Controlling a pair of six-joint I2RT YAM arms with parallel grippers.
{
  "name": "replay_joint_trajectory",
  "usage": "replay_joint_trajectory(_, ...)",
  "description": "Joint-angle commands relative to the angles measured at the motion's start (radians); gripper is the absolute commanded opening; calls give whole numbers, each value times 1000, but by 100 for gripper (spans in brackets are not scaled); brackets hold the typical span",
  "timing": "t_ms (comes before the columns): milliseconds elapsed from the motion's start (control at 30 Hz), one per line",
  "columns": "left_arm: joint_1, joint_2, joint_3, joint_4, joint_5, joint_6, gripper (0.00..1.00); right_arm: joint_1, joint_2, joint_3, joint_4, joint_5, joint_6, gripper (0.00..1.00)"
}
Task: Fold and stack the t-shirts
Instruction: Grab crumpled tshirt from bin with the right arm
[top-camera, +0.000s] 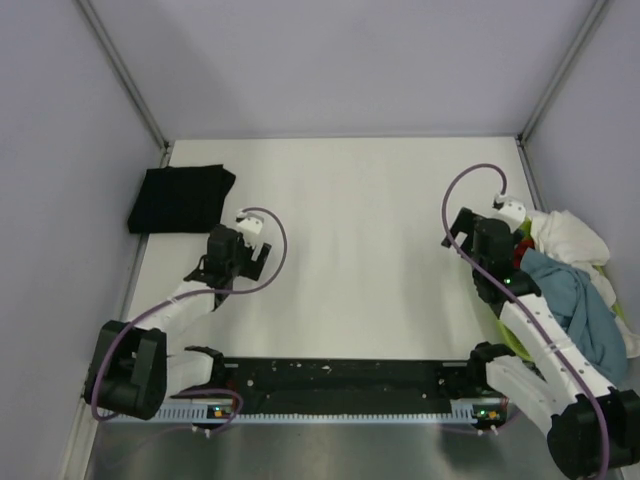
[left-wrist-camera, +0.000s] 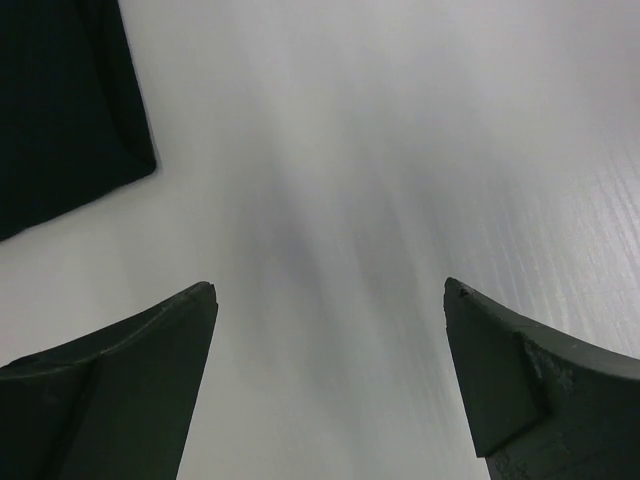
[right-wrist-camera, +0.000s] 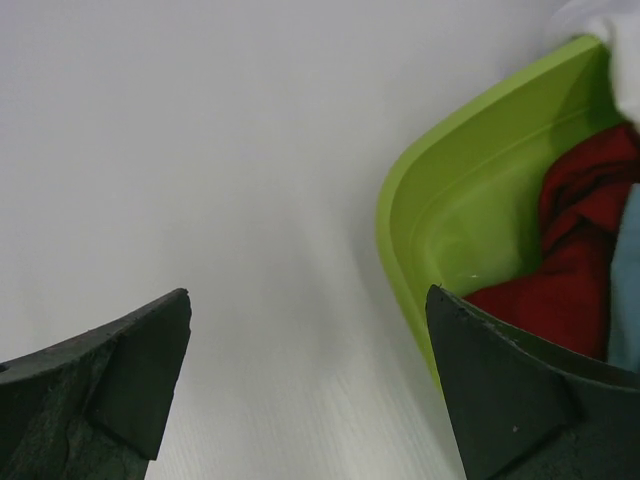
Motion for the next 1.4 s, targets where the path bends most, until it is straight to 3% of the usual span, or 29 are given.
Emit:
replay_joint_trajectory(0, 4, -33, 142, -142, 55, 119, 99, -17, 41, 245, -144, 205, 27, 99)
replay_joint_trajectory(100, 4, -55, 164, -147, 44, 164, 99, -124, 131, 378, -334, 443, 140, 98)
replay_joint_trajectory(200, 4, -35, 225, -249, 51, 167, 99, -312, 133, 357, -388, 562, 342, 90)
replay_joint_trajectory(367, 4, 10, 305, -343, 64, 153, 98, -635, 98, 274, -401, 412, 535, 88)
replay_joint_trajectory(600, 4, 2, 299, -357, 87, 151, 97, -695, 225, 254, -425, 364, 538, 93)
replay_joint_trajectory(700, 4, 0, 287, -358, 89, 153, 97, -708, 237, 217, -402, 335, 572, 77)
replay_joint_trajectory(800, 4, 2, 280, -346, 84, 153, 97, -710, 257, 214, -349, 268, 501, 62)
replay_joint_trajectory(867, 4, 9, 282, -343, 74, 150, 96, -710, 233, 205, -336, 249, 490, 44)
replay_joint_trajectory(933, 4, 11, 282, -343, 75, 148, 96, -712, 163, 180, -310, 257, 480, 11)
replay_joint_trajectory(967, 4, 13, 279, -343, 77, 147, 96, -710, 124, 168, -289, 266, 469, 5)
replay_joint_trajectory(1033, 4, 13, 274, -337, 81, 150, 96, -710, 31, 147, -247, 283, 435, 0)
replay_joint_trajectory(1167, 4, 19, 274, -329, 83, 151, 96, -712, -89, 157, -172, 243, 327, 0)
replay_joint_trajectory(1367, 4, 5, 287, -326, 40, 158, 96, -679, -135, 316, 13, -108, 125, 0)
